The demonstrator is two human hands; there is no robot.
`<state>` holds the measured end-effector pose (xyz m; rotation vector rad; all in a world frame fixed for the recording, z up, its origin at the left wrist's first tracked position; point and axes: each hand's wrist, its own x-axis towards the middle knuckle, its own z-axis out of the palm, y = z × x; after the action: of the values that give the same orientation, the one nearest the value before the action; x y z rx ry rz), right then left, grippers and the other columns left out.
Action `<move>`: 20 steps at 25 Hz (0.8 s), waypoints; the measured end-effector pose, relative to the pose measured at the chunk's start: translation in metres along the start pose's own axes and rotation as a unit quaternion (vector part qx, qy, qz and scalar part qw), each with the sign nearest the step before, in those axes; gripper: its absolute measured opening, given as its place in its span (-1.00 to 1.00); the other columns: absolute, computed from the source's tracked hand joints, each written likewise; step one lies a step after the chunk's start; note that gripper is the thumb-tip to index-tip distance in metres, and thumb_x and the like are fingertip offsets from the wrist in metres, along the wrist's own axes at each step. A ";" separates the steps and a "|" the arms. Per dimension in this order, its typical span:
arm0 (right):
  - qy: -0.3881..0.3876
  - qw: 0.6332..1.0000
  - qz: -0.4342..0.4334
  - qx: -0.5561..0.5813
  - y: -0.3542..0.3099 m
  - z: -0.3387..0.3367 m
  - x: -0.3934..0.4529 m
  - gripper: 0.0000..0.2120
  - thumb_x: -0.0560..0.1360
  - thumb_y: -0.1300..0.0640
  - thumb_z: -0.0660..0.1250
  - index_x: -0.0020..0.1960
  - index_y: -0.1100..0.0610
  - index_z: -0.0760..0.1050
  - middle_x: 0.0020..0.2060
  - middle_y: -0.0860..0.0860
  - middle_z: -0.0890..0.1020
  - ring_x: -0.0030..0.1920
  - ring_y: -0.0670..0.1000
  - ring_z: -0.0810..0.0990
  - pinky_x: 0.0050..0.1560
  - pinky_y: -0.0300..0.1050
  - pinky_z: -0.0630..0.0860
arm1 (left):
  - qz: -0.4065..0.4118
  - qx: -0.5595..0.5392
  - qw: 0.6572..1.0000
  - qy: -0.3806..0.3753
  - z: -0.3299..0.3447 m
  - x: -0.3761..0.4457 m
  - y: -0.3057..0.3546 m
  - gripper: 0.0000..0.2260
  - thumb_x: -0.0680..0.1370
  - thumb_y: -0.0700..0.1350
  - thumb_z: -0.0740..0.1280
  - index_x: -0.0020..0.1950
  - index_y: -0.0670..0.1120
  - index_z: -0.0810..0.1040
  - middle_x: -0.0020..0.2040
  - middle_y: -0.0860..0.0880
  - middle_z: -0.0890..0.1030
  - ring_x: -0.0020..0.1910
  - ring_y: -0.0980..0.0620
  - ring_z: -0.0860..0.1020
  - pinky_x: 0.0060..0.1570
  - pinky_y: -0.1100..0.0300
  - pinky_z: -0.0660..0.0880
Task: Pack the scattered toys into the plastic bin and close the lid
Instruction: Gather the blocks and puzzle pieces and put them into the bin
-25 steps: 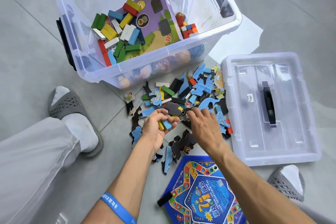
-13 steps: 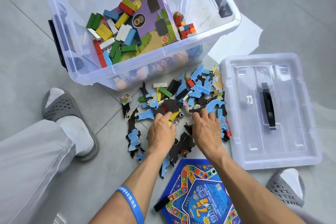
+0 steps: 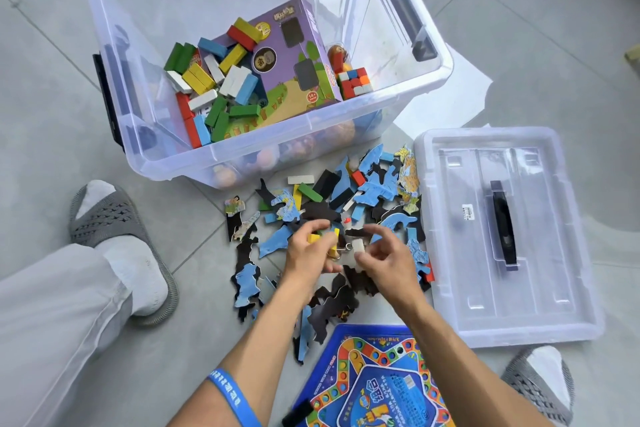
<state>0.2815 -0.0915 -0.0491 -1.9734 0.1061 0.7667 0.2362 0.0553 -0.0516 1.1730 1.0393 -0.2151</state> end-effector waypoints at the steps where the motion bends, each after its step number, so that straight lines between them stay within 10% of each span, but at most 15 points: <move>1: 0.003 0.985 0.058 0.160 -0.004 -0.002 0.002 -0.72 0.48 0.33 0.34 0.12 0.06 0.58 -0.29 0.02 0.61 -0.30 -0.03 0.59 -0.27 -0.17 0.58 | -0.043 -0.122 0.991 -0.038 -0.003 -0.003 0.000 -0.79 0.49 -0.22 0.22 0.07 -0.13 0.57 -0.34 -0.08 0.51 -0.56 0.01 0.41 -0.45 0.16 0.52; 5: 0.009 0.894 0.151 0.421 -0.025 -0.007 0.018 -0.82 0.31 0.27 0.23 -0.13 0.20 0.53 -0.31 0.08 0.58 -0.36 0.04 0.54 -0.36 -0.10 0.52 | -0.094 -0.311 0.938 -0.118 -0.014 -0.010 0.002 -0.88 0.42 -0.18 0.22 -0.10 -0.12 0.52 -0.33 -0.11 0.50 -0.51 0.02 0.40 -0.48 0.24 0.44; 9: 0.108 0.986 0.126 -0.032 -0.042 0.011 0.045 -0.84 0.40 0.03 0.39 -0.20 0.12 0.51 -0.33 -0.02 0.54 -0.33 0.01 0.48 -0.31 -0.13 0.35 | -0.090 -0.311 0.942 -0.089 -0.017 -0.009 0.005 -0.85 0.42 -0.31 0.13 -0.19 -0.10 0.42 -0.33 -0.10 0.51 -0.48 0.02 0.42 -0.56 0.30 0.30; 13: 0.138 0.920 0.082 -0.356 -0.046 0.033 0.059 -0.76 0.48 -0.05 0.31 -0.07 0.14 0.52 -0.21 0.05 0.55 -0.20 0.12 0.53 -0.22 -0.08 0.38 | -0.087 -0.339 0.935 -0.060 -0.022 -0.005 0.004 -0.83 0.41 -0.32 0.11 -0.18 -0.10 0.44 -0.35 -0.10 0.52 -0.49 0.02 0.43 -0.55 0.28 0.31; 16: 0.145 0.936 0.109 -0.300 -0.047 0.033 0.061 -0.75 0.38 -0.03 0.36 -0.17 0.17 0.50 -0.29 0.03 0.56 -0.30 0.05 0.52 -0.33 -0.10 0.37 | -0.084 -0.346 0.933 -0.053 -0.021 -0.006 0.003 -0.83 0.41 -0.32 0.12 -0.16 -0.10 0.45 -0.34 -0.10 0.54 -0.48 0.01 0.44 -0.54 0.28 0.34; 20: 0.027 0.981 0.157 0.107 -0.038 0.014 0.047 -0.84 0.32 0.25 0.34 -0.17 0.18 0.36 -0.45 0.08 0.58 -0.56 -0.02 0.37 -0.54 -0.23 0.25 | -0.085 -0.373 0.922 -0.052 -0.016 -0.008 0.001 -0.84 0.32 -0.26 0.20 -0.15 -0.11 0.48 -0.32 -0.12 0.56 -0.45 -0.01 0.47 -0.52 0.24 0.39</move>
<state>0.3265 -0.0490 -0.0502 -1.7917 0.5218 0.8647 0.2236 0.0663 -0.0449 0.3751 0.9969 -0.0043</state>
